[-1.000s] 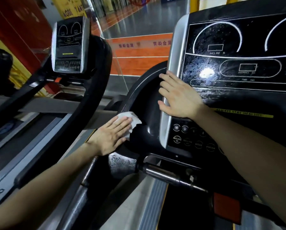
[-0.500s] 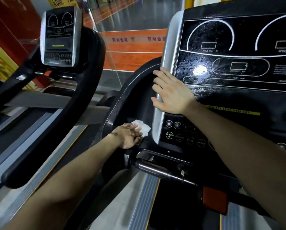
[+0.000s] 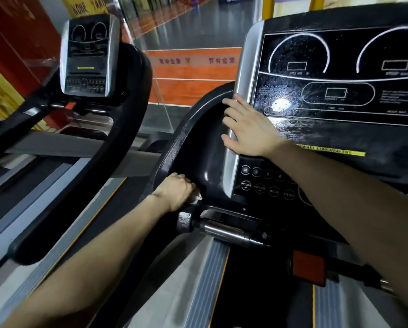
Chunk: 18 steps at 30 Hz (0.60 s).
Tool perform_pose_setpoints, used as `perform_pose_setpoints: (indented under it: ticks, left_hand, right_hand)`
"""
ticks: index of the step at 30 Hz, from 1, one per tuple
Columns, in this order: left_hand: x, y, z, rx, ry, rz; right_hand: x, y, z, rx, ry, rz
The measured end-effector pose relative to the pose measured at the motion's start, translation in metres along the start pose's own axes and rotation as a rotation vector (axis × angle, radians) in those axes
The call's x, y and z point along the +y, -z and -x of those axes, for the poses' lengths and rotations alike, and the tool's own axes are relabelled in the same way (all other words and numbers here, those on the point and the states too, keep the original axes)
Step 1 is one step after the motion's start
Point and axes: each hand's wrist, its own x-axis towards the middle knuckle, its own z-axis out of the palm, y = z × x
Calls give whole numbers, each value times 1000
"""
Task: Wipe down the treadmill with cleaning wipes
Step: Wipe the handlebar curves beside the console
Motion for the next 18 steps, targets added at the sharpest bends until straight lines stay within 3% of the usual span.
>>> perform_pose_setpoints:
  ticks: [3, 8, 12, 14, 16, 18]
  left_hand:
    - [-11, -2, 13, 94, 40, 99]
    - [-23, 44, 24, 328, 139, 930]
    - [-15, 102, 11, 447, 63, 1272]
    - [-6, 128, 2, 460, 13, 1408]
    - [5, 151, -8, 458, -42, 1471]
    - [17, 171, -20, 433, -88, 1480]
  right_hand:
    - [-6, 10, -4, -211, -152, -129]
    - [-39, 53, 11, -337, -306, -453]
    - [-58, 73, 35, -310, -457, -669]
    - [-57, 81, 44, -286, -631, -894]
    - [-51, 92, 52, -281, -808, -1091]
    - [-38, 102, 65, -257, -892, -1095]
